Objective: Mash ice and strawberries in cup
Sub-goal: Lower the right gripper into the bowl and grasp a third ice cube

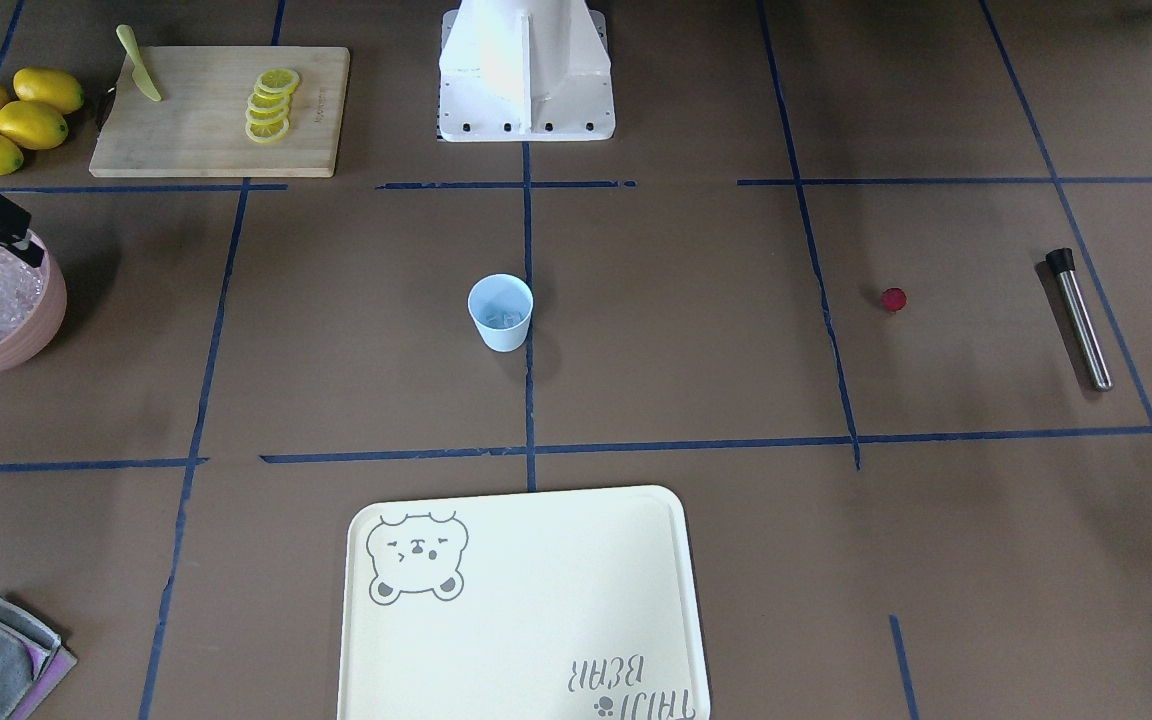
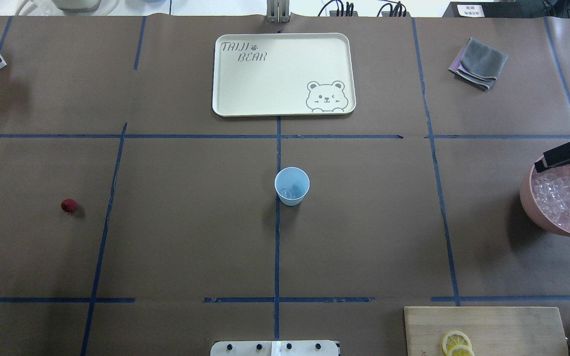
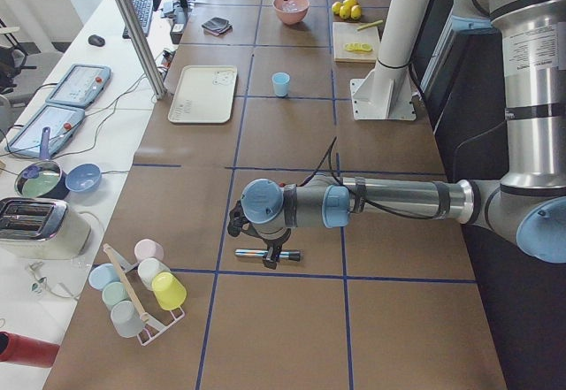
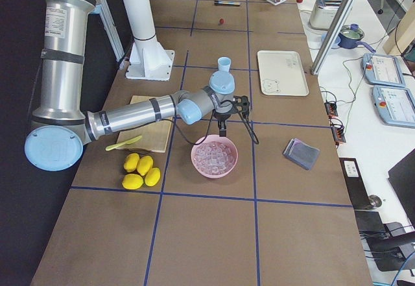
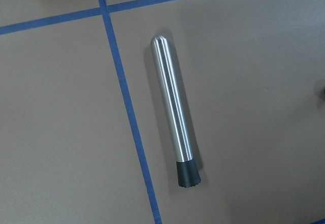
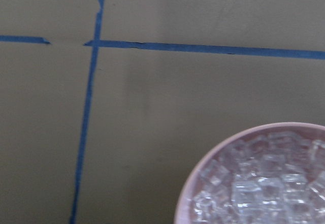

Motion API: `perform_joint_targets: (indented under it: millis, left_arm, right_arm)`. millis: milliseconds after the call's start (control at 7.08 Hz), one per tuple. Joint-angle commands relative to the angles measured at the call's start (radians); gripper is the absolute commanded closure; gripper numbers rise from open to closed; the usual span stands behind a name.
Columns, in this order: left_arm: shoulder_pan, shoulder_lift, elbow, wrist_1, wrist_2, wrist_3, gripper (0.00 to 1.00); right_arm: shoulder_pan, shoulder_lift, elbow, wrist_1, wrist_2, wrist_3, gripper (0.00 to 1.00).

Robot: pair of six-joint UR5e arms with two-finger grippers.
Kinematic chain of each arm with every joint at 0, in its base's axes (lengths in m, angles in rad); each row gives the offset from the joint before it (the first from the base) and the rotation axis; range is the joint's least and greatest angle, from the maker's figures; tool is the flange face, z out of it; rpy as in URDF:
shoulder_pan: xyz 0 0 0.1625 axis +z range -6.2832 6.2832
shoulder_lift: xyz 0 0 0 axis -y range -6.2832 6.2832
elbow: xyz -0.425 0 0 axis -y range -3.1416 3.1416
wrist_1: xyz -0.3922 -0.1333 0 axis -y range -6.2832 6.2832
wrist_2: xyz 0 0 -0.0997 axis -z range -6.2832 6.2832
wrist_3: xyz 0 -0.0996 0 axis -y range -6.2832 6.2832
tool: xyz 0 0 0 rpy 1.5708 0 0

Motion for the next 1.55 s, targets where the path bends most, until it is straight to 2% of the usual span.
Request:
perform_joint_targets:
  millis: [0, 565, 848, 989, 1271, 1413]
  left_arm:
    - [0.000, 0.001, -0.001, 0.000, -0.006, 0.000, 0.00]
    - [0.000, 0.004, -0.001, 0.000, -0.008, 0.000, 0.00]
    - [0.000, 0.004, -0.001, 0.000, -0.008, 0.000, 0.00]
    - [0.000, 0.004, -0.001, 0.000, -0.008, 0.000, 0.00]
    - [0.000, 0.004, -0.001, 0.000, -0.008, 0.000, 0.00]
    - [0.000, 0.004, -0.001, 0.000, -0.008, 0.000, 0.00]
  right_arm:
    - [0.019, -0.031, -0.053, 0.010, -0.039, -0.157, 0.00]
    - [0.004, -0.037, -0.079, 0.008, -0.108, -0.196, 0.00]
    - [-0.048, -0.039, -0.084, 0.008, -0.128, -0.187, 0.01]
    - [-0.061, -0.037, -0.120, 0.011, -0.131, -0.187, 0.02]
    - [-0.061, -0.045, -0.125, 0.010, -0.131, -0.190, 0.07]
    - [-0.062, -0.050, -0.125, 0.010, -0.131, -0.190, 0.14]
